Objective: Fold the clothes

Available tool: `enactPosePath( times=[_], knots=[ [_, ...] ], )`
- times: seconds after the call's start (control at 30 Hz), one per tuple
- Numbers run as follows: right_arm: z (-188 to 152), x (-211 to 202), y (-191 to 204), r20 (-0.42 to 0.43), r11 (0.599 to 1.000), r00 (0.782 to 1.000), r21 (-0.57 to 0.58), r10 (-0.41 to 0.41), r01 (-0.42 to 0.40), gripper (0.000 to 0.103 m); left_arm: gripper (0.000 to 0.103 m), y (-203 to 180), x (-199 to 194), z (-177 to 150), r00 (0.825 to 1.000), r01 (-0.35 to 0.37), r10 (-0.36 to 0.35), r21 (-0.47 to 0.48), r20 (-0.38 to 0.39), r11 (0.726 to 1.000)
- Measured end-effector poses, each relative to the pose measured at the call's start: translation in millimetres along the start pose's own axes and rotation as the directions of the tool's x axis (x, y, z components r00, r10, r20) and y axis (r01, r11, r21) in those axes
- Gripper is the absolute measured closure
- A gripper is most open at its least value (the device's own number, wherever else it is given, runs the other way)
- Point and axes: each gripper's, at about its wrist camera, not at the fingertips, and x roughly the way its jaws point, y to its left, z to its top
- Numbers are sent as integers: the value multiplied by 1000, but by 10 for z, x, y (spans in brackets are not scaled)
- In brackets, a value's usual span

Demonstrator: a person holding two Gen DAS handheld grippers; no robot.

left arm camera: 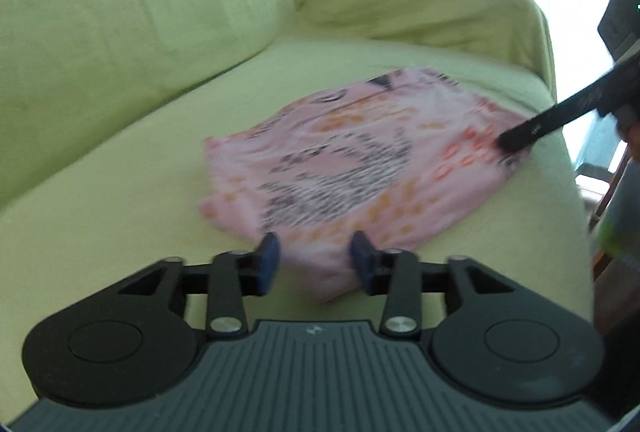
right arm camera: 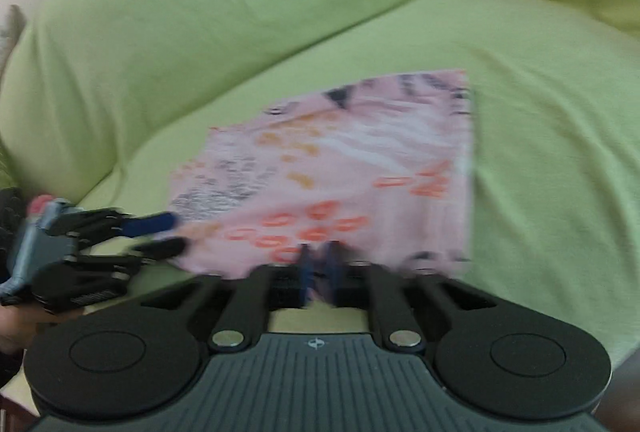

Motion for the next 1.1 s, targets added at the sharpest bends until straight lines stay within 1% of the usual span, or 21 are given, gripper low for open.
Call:
enactPosePath(
  times=[0.07, 0.17, 0.23, 0.27, 0.3, 0.33, 0.4, 0.43, 0.47, 0.5, 0.53, 0.57, 0.63, 0.67, 0.73, 0.77, 0.8, 0.83, 0.87, 1.0, 1.1],
  knots=[
    [-1, -54, -153, 15, 998, 1000, 54, -11, 10, 103, 58, 55, -30, -11, 1000, 4, -4, -8, -8, 1000],
    [-52, -229, -415, 49, 986, 999, 164, -18, 9, 103, 59, 11, -97, -1, 999, -39, 40, 49, -7, 998],
    [-70, -295, -534, 68, 977, 997, 212, -46, 30, 103, 65, -19, -150, 6, 997, -70, 71, 76, -5, 995],
    [-73, -323, -573, 78, 973, 995, 226, -66, 47, 103, 71, -46, -180, 10, 996, -88, 89, 93, -4, 992],
    [-53, -332, -534, 88, 975, 990, 203, -107, 87, 87, 72, -83, -219, 7, 994, -106, 106, 122, 4, 987],
    [-34, -339, -493, 100, 976, 985, 180, -141, 121, 82, 72, -127, -251, 2, 993, -117, 116, 153, 14, 981],
    [-13, -344, -386, 132, 987, 984, 123, -119, 103, 82, 72, -230, -290, -21, 993, -119, 116, 218, 27, 969],
    [-16, -310, -305, 126, 993, 987, 85, -98, 87, 82, 71, -296, -298, -39, 993, -116, 111, 260, 33, 959],
    [-19, -275, -225, 119, 996, 990, 47, -76, 71, 82, 71, -372, -286, -60, 994, -111, 105, 313, 34, 943],
    [-22, -240, -145, 111, 998, 992, 9, -55, 54, 81, 71, -458, -255, -89, 993, -116, 112, 379, 34, 918],
    [-25, -206, -64, 103, 999, 994, -29, -34, 37, 78, 71, -542, -219, -132, 991, -130, 128, 461, 36, 878],
    [-30, -168, 15, 92, 997, 996, -67, -17, 23, 77, 71, -623, -184, -180, 988, -145, 146, 544, 42, 827],
    [-64, -59, 157, 50, 988, 998, -152, -27, 35, 77, 71, -763, -127, -273, 983, -170, 175, 686, 64, 707],
    [-78, -40, 216, 44, 977, 998, -204, -49, 57, 77, 71, -804, -112, -310, 980, -178, 182, 736, 76, 653],
    [-105, -2, 332, 38, 947, 995, -305, -92, 99, 77, 79, -861, -59, -350, 978, -179, 191, 798, 82, 576],
    [-114, 8, 361, 41, 934, 993, -337, -109, 117, 77, 89, -893, -22, -378, 978, -173, 192, 825, 80, 538],
    [-119, 11, 370, 41, 929, 992, -349, -116, 123, 77, 95, -924, 13, -414, 978, -169, 194, 851, 80, 498],
    [-123, 13, 378, 42, 924, 992, -361, -122, 129, 77, 96, -943, 37, -445, 976, -171, 199, 868, 86, 467],
    [-130, 12, 385, 43, 919, 991, -372, -126, 133, 77, 97, -940, 46, -458, 976, -172, 199, 873, 89, 457],
    [-188, 65, 435, 41, 875, 983, -450, -177, 177, 79, 99, -790, 3, -498, 972, -179, 222, 861, 79, 476],
    [-182, 19, 373, 43, 883, 980, -428, -193, 193, 84, 103, -670, -8, -530, 963, -187, 264, 847, 57, 498]
  ],
)
